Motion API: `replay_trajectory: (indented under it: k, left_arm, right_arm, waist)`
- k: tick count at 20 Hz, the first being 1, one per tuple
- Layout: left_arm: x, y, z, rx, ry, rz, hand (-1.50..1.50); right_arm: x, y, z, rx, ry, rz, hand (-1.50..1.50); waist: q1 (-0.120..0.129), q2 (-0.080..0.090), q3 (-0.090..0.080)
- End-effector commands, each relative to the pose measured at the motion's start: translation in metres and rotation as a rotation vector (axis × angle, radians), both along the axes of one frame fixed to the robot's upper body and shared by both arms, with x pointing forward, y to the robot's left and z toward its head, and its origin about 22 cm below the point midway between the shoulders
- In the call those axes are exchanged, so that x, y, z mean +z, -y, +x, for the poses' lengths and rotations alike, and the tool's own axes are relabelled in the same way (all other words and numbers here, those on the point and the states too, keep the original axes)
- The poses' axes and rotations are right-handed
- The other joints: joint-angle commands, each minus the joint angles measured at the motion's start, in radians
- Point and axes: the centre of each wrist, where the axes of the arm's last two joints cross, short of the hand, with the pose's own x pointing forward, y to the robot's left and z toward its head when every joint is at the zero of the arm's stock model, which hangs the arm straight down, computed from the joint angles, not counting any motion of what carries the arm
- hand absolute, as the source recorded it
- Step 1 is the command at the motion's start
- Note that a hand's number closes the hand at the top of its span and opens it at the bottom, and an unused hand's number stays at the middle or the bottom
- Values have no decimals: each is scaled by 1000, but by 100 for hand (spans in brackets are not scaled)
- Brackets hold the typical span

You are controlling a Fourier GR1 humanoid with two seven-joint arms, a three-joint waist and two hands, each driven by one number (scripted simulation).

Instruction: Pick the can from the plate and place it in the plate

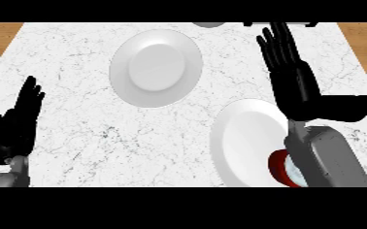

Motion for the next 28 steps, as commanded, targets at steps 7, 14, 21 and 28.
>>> replay_trajectory:
  k: [7,14,21,28]
  left_arm:
    - [-31,37,-7,-107,-154,-57,0]
    - [-35,65,-9,-150,-171,-116,0]
    - [-33,83,-13,-181,-178,-112,0]
    - [-33,93,0,-181,-186,-100,0]
  right_arm:
    - [87,-5,-14,535,322,-697,150]
    - [-18,76,-32,551,110,-520,150]
    - [-15,120,-35,960,180,-565,-150]
    - [44,123,-20,833,434,-1030,-150]
  waist:
    - [-33,-78,-27]
    - [-38,4,6]
    - [-7,-7,4]
    - [-4,-7,2]
